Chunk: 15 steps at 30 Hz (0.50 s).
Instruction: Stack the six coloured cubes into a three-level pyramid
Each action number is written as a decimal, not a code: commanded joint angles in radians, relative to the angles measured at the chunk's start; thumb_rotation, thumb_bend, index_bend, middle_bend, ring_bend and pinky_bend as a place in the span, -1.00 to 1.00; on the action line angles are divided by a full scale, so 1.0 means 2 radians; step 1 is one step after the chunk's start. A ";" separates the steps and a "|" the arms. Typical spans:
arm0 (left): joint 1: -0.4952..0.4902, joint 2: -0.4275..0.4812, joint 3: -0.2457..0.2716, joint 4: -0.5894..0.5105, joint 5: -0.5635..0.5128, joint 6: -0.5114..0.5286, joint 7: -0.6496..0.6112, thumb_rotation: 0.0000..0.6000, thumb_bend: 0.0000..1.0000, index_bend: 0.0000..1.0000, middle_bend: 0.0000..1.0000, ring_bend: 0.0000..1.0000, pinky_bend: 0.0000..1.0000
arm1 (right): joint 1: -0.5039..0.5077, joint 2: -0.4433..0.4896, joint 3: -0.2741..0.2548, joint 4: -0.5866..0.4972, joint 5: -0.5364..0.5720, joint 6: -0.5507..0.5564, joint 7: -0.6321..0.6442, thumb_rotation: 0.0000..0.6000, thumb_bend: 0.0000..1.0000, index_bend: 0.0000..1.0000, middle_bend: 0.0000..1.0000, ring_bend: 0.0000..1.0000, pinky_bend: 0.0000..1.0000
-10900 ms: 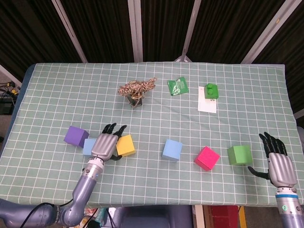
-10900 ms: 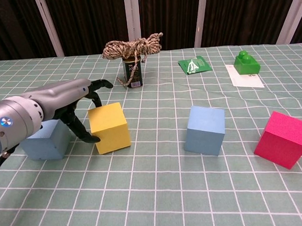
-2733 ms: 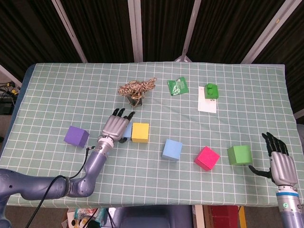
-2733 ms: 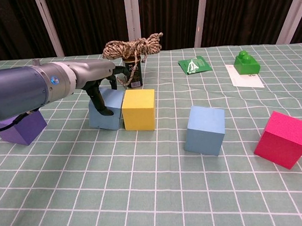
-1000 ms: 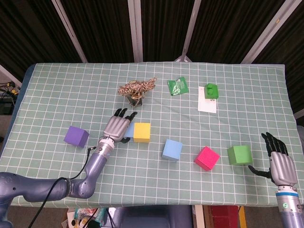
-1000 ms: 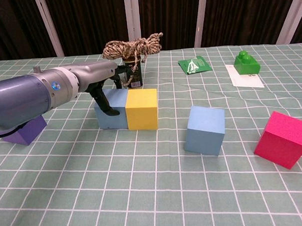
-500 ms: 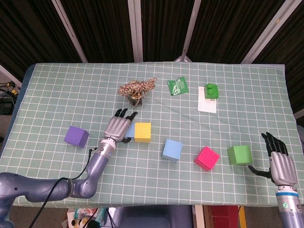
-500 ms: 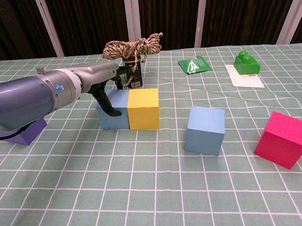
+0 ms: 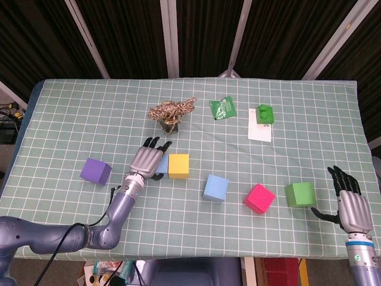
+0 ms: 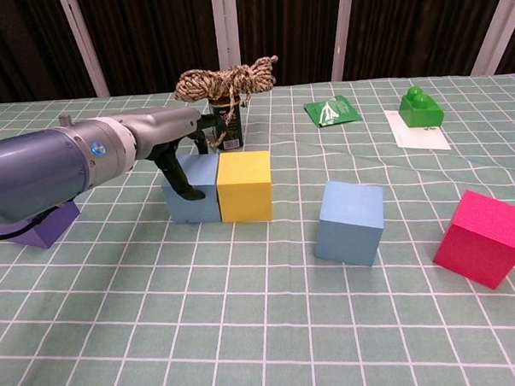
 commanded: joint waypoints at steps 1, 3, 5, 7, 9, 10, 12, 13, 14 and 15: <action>0.000 0.000 -0.001 0.000 0.000 0.000 0.000 1.00 -0.28 -0.81 -0.34 -0.94 -0.94 | 0.000 0.000 0.000 0.000 0.000 0.000 0.000 1.00 -0.68 -1.00 -1.00 -1.00 -1.00; 0.000 -0.001 -0.001 0.001 0.000 -0.001 0.000 1.00 -0.28 -0.81 -0.34 -0.94 -0.94 | 0.000 0.000 0.000 0.000 0.000 0.000 0.000 1.00 -0.68 -1.00 -1.00 -1.00 -1.00; 0.000 -0.002 0.000 0.001 0.000 -0.002 0.000 1.00 -0.28 -0.81 -0.34 -0.94 -0.94 | 0.000 0.000 0.000 0.000 0.000 -0.001 0.000 1.00 -0.68 -1.00 -1.00 -1.00 -1.00; 0.000 -0.003 0.000 0.002 0.000 -0.003 0.000 1.00 -0.28 -0.81 -0.36 -0.94 -0.94 | 0.000 0.000 0.000 0.000 0.001 -0.001 0.000 1.00 -0.68 -1.00 -1.00 -1.00 -1.00; -0.001 -0.003 0.000 0.002 0.000 -0.003 0.001 1.00 -0.31 -0.83 -0.41 -0.94 -0.94 | 0.000 0.000 0.000 0.000 0.001 -0.001 0.000 1.00 -0.68 -1.00 -1.00 -1.00 -1.00; -0.001 -0.003 0.000 0.002 -0.001 -0.003 0.001 1.00 -0.35 -0.84 -0.45 -0.94 -0.95 | 0.000 0.000 0.000 0.000 0.001 -0.001 0.000 1.00 -0.68 -1.00 -1.00 -1.00 -1.00; -0.001 -0.003 -0.001 0.002 -0.004 -0.004 0.002 1.00 -0.42 -0.86 -0.52 -0.94 -0.95 | 0.000 0.000 0.000 0.000 0.000 -0.001 0.000 1.00 -0.68 -1.00 -1.00 -1.00 -1.00; -0.001 -0.002 0.000 0.001 -0.005 -0.004 0.003 1.00 -0.43 -0.86 -0.54 -0.95 -0.95 | 0.000 0.000 0.000 0.000 0.000 0.000 0.000 1.00 -0.68 -1.00 -1.00 -1.00 -1.00; -0.001 -0.001 -0.001 0.000 -0.006 -0.004 0.004 1.00 -0.46 -0.87 -0.58 -0.95 -0.95 | 0.000 0.000 0.000 0.000 0.000 0.000 0.000 1.00 -0.68 -1.00 -1.00 -1.00 -1.00; -0.001 -0.001 -0.001 0.000 -0.007 -0.004 0.004 1.00 -0.47 -0.87 -0.60 -0.95 -0.95 | 0.000 0.000 0.000 0.000 0.000 0.000 0.000 1.00 -0.68 -1.00 -1.00 -1.00 -1.00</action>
